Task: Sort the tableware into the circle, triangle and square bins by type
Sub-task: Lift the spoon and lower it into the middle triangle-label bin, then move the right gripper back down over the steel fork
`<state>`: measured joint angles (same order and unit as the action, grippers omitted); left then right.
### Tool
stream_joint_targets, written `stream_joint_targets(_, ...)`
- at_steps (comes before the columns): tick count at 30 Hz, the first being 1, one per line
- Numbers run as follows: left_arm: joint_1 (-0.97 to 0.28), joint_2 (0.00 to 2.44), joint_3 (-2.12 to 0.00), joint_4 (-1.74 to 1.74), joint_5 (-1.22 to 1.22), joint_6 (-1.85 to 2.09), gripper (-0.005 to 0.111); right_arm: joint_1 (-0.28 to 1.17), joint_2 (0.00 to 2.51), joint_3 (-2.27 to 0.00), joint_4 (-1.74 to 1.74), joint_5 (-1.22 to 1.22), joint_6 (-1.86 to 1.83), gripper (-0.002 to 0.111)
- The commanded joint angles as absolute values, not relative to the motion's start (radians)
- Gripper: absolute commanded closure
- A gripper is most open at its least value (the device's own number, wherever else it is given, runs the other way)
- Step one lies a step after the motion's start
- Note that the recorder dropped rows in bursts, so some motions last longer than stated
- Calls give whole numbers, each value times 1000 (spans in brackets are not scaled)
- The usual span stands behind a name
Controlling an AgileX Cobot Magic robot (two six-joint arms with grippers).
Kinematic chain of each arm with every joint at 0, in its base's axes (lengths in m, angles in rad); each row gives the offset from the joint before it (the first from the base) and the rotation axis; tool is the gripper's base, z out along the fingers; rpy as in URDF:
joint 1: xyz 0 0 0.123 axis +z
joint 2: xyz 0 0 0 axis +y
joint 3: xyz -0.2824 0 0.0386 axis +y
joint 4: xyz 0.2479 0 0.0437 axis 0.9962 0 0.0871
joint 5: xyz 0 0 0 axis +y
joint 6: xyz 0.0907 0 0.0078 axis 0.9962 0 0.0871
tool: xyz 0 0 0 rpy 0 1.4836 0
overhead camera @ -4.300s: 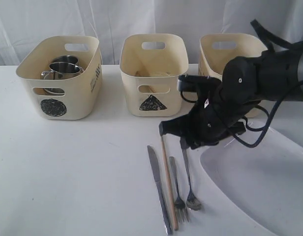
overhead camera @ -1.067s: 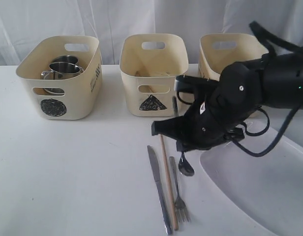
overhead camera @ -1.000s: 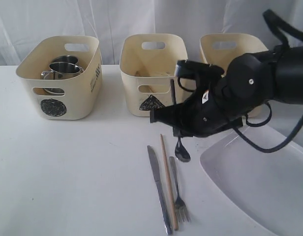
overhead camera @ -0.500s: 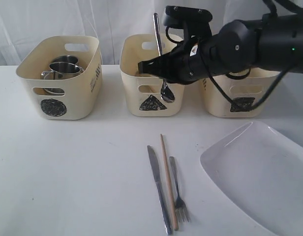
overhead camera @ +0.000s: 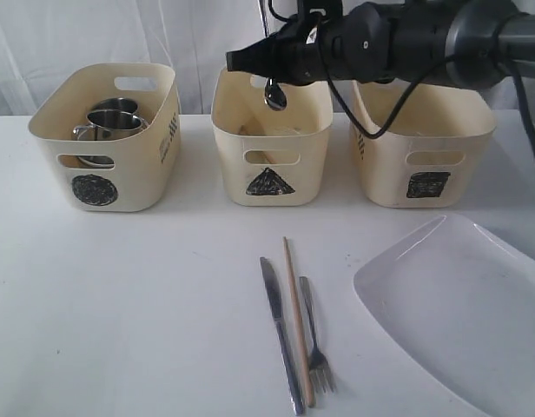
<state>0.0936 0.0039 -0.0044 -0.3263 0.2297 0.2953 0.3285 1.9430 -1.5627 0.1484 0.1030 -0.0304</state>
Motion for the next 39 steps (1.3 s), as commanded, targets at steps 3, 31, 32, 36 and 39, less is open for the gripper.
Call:
stream_joint_targets(3,98,0,0,-337,232,295,106,276,2039,-1657,142,84,-51,108)
stream_joint_targets(31,98,0,0,-337,232,295,106,259,2166,-1771,147,222,-75,70)
stream_joint_targets(32,98,0,0,-337,232,295,106,259,2154,-1771,149,241,-75,70)
stream_joint_targets(36,98,0,0,-337,232,295,106,269,2081,-1753,145,353,-67,70)
stream_joint_targets(39,98,0,0,-337,232,295,106,272,2003,-1680,130,427,14,70)
